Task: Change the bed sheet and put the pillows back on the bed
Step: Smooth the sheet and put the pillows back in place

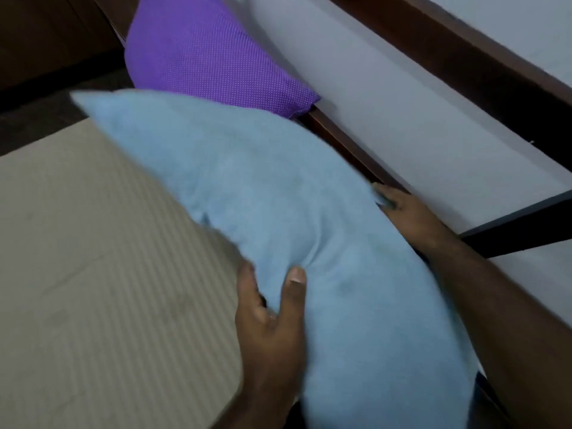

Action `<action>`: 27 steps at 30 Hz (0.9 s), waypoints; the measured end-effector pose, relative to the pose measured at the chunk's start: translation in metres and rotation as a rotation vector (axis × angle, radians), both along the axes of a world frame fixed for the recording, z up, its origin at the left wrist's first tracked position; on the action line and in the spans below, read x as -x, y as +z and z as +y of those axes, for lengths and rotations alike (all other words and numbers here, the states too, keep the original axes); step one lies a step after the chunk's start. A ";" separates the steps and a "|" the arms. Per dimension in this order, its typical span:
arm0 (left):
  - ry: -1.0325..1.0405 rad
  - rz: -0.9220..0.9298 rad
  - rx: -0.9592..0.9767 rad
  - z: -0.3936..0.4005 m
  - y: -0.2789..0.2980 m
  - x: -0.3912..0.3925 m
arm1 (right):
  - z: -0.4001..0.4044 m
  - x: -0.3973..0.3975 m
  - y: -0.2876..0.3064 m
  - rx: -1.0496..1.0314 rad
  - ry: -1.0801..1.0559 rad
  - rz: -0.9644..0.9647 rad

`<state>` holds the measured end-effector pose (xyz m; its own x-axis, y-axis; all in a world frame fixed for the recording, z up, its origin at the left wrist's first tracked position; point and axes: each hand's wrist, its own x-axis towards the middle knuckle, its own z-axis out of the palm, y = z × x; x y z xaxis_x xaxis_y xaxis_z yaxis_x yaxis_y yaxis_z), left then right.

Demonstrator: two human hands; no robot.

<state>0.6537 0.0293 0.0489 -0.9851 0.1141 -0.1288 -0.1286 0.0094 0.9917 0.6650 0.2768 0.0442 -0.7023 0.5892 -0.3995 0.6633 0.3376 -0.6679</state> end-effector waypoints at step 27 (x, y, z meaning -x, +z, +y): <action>-0.113 -0.719 -0.027 0.032 -0.112 0.007 | 0.030 -0.004 0.014 -0.628 0.194 -0.539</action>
